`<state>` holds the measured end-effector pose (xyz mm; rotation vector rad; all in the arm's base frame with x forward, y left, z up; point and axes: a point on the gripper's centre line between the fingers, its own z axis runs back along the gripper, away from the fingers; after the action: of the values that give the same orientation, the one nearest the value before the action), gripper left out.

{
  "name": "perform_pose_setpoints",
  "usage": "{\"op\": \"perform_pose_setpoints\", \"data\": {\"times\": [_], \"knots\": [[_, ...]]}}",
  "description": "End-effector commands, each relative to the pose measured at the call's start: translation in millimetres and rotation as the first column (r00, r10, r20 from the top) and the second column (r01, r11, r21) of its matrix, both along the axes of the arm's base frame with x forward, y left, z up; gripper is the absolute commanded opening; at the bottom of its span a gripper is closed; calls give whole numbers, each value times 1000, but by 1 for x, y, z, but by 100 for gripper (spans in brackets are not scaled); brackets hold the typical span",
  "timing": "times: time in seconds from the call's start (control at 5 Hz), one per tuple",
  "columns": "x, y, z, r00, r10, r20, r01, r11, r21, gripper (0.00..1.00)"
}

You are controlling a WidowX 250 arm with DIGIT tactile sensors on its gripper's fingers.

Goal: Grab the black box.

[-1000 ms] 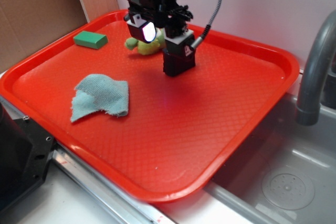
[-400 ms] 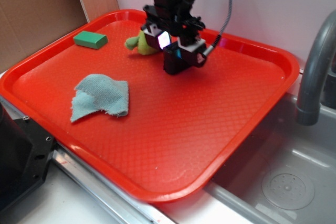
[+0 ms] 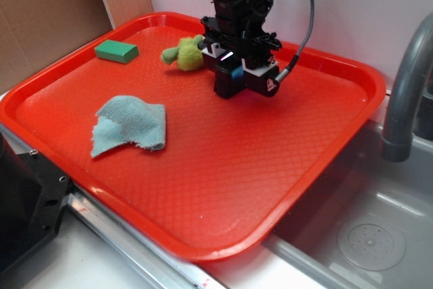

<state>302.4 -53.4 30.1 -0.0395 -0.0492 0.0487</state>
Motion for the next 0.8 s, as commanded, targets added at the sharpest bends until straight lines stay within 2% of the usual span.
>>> {"op": "perform_pose_setpoints", "data": {"times": [0.0,0.2,0.4,0.6], "knots": [[-12,25,89,979,97,179,-93,995,-31,0],[-37,64,137,950,179,257,-162,983,-86,0],[-60,103,180,918,218,332,-211,976,-58,0],[-51,111,189,928,208,308,-199,978,-61,0]]}}
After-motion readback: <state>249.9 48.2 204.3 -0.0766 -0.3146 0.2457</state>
